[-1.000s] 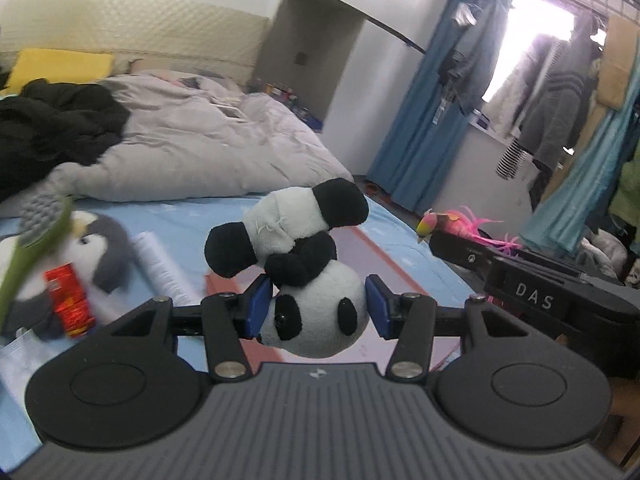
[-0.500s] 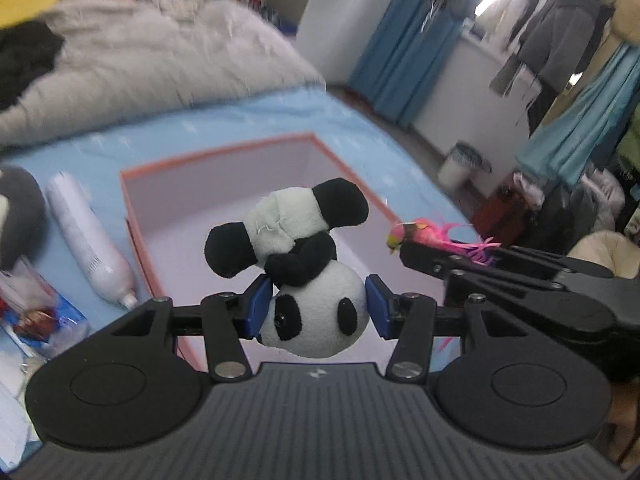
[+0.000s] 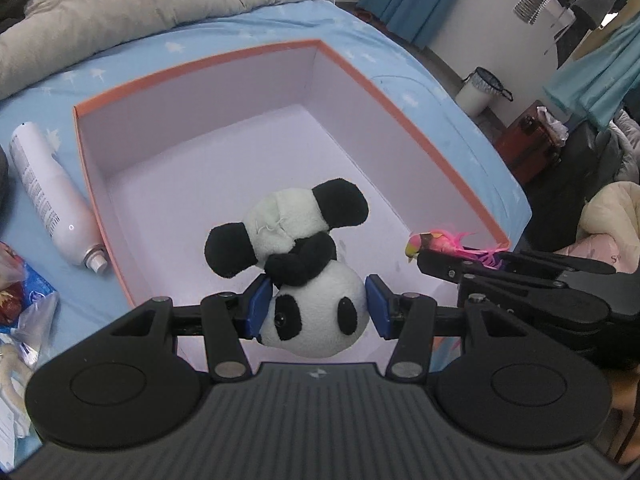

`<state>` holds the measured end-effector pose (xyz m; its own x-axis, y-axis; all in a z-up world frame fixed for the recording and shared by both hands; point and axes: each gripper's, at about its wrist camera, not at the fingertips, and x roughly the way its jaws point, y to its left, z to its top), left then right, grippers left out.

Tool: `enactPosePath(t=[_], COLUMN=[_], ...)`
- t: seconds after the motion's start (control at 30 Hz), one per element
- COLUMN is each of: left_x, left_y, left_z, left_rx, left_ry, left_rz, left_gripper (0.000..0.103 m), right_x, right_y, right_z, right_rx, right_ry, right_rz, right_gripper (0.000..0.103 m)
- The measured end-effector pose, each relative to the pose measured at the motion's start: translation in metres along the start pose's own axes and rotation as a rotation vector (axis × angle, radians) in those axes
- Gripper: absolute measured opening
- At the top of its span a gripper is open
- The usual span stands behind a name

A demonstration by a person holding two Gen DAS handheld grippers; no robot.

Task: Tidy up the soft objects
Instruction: 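Open both tools to drop the panda and pink toy into the box, then withdraw both tools from the box back toward the pile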

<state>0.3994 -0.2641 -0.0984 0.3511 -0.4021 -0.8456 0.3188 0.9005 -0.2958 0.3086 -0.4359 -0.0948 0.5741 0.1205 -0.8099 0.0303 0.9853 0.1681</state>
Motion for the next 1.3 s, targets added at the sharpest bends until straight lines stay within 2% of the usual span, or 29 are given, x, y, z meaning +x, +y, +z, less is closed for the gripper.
enactPosePath(t=[0.1, 0.13, 0.17, 0.2, 0.27, 0.37, 0.43, 0.7, 0.93, 1.1, 1.3], left_x=[0.004, 0.0, 0.0, -0.003, -0.009, -0.019, -0.029, -0.095, -0.161, -0.201, -0.232], left_y=[-0.001, -0.002, -0.002, -0.004, -0.004, 0.0, 0.002, -0.007, -0.009, -0.007, 0.001], left_z=[0.002, -0.001, 0.0, -0.001, 0.0, 0.001, 0.001, -0.018, -0.049, -0.076, -0.121], left_rx=[0.006, 0.009, 0.016, 0.028, 0.042, 0.021, 0.025, 0.14, 0.156, 0.186, 0.169], left_ry=[0.01, 0.014, 0.017, 0.01, -0.014, -0.033, -0.062, -0.246, -0.392, -0.492, -0.543], left_rz=[0.01, 0.016, 0.019, 0.024, 0.062, 0.031, 0.038, 0.095, 0.101, 0.154, 0.168], left_gripper=[0.059, 0.064, 0.069, 0.069, 0.069, 0.069, 0.069, 0.069, 0.069, 0.069, 0.069], right_x=[0.001, 0.001, 0.001, 0.001, -0.002, -0.009, -0.016, -0.064, -0.109, -0.132, -0.147], right_y=[0.0, 0.0, 0.0, 0.0, -0.001, -0.002, 0.0, 0.015, 0.039, 0.061, 0.083], right_z=[-0.001, 0.0, 0.0, 0.001, 0.001, 0.002, 0.002, 0.005, -0.007, -0.024, -0.05], right_rx=[-0.007, -0.005, -0.006, -0.008, -0.003, 0.005, 0.0, -0.029, -0.085, -0.139, -0.18], right_ry=[0.008, 0.012, 0.012, 0.008, 0.002, -0.02, -0.048, -0.215, -0.357, -0.413, -0.464], right_rz=[-0.002, -0.003, -0.005, -0.003, 0.006, 0.02, 0.011, 0.046, 0.073, 0.084, 0.13], right_gripper=[0.031, 0.04, 0.045, 0.05, 0.05, 0.05, 0.05, 0.05, 0.05, 0.05, 0.051])
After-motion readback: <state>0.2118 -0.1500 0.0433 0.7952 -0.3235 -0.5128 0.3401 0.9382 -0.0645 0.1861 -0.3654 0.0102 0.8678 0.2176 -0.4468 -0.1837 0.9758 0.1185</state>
